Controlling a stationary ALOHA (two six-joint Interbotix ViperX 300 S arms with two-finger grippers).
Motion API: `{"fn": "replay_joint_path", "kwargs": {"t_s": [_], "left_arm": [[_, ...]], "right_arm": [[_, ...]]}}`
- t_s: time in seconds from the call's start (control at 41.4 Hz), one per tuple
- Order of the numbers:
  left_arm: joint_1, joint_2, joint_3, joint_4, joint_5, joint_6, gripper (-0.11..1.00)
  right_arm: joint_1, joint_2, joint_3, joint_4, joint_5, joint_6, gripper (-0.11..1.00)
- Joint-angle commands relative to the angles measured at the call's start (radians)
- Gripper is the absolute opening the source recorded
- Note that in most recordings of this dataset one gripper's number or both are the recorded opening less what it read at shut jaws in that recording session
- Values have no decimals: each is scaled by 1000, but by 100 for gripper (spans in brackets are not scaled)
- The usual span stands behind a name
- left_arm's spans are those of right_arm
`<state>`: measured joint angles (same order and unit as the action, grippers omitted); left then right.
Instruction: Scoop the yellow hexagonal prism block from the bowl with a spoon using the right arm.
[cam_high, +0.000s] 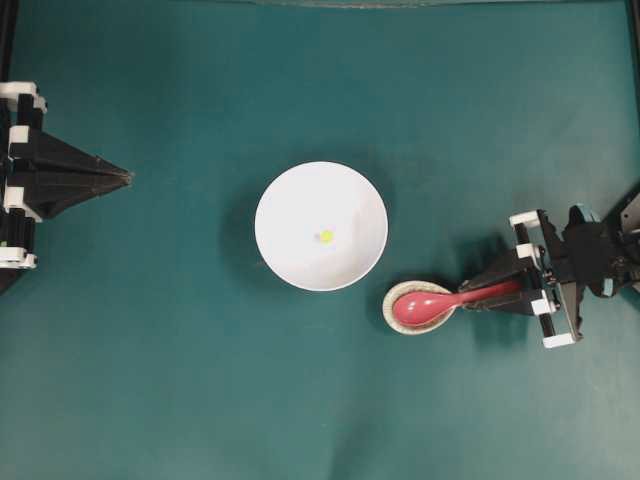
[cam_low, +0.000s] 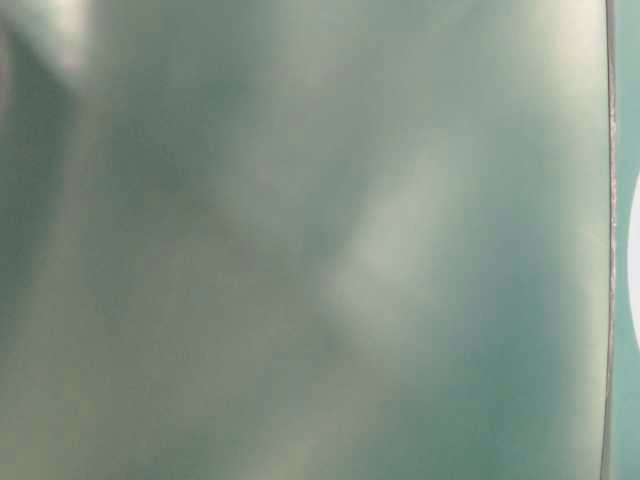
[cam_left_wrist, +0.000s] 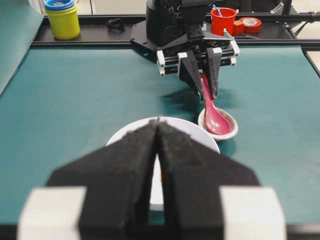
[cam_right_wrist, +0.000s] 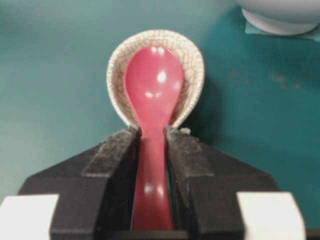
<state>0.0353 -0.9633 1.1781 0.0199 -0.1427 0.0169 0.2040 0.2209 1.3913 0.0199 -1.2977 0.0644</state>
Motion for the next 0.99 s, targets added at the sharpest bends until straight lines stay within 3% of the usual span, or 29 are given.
{"fn": "replay_joint_path", "kwargs": {"t_s": [0.0, 0.29, 0.459, 0.653, 0.967], "left_arm": [[3, 9, -17, 0, -3, -2, 1], [3, 6, -18, 0, -3, -2, 1], [3, 3, -18, 0, -3, -2, 1], [2, 0, -18, 0, 9, 0, 1], [3, 5, -18, 0, -3, -2, 1]], "right_arm": [[3, -12, -2, -2, -5, -2, 23], [3, -110, 14, 0, 9, 11, 23], [3, -221, 5, 2, 94, 11, 23], [3, -402, -44, 3, 336, 11, 22], [-44, -735, -202, 2, 922, 8, 22]]}}
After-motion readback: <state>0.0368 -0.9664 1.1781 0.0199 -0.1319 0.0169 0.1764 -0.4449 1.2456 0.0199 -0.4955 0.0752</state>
